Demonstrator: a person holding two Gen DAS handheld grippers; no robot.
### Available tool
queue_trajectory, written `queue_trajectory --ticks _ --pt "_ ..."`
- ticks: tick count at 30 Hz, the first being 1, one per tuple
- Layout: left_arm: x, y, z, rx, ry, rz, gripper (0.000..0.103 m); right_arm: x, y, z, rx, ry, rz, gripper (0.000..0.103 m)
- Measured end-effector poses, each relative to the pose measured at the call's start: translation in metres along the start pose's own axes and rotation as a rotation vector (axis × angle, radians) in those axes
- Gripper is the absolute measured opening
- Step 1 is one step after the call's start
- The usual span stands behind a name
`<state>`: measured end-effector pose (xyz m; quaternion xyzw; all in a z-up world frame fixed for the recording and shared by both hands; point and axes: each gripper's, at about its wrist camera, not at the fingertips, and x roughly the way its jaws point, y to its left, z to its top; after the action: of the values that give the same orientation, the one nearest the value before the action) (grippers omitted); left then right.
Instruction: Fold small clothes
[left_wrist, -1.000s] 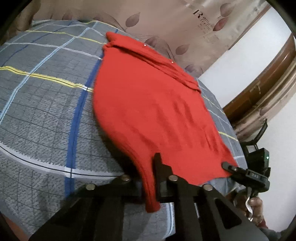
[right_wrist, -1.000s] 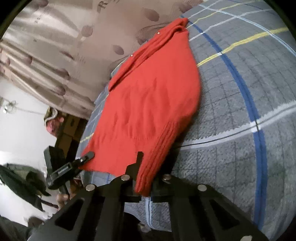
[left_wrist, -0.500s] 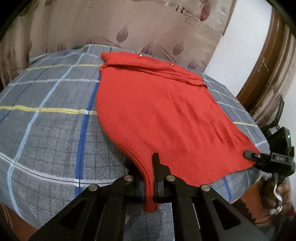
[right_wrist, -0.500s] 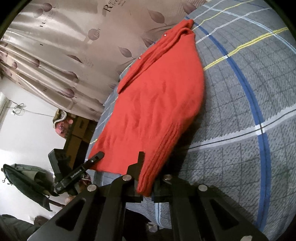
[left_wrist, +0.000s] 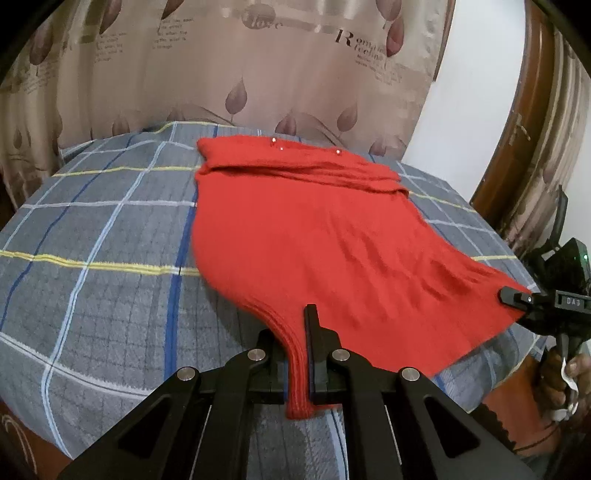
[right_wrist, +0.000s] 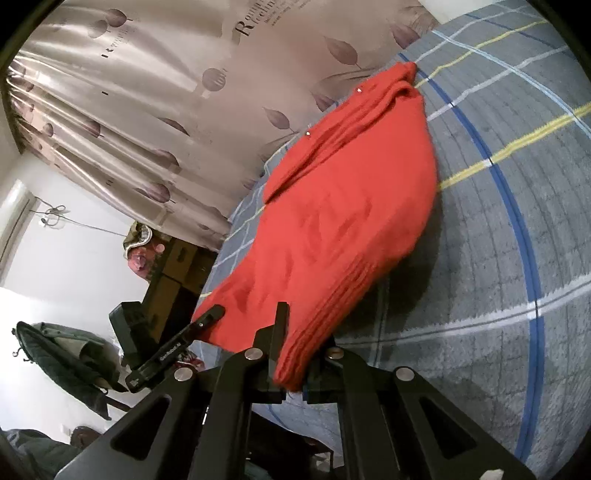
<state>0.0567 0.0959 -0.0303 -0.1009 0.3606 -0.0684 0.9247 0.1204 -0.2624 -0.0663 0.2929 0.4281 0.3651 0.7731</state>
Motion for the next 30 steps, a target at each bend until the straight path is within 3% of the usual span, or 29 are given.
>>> queue_trajectory --ticks 30 --pt "-0.01 0.021 0.039 -0.134 -0.041 -0.108 0.007 -0.009 0.012 0.016 0.055 -0.046 0.059 0.004"
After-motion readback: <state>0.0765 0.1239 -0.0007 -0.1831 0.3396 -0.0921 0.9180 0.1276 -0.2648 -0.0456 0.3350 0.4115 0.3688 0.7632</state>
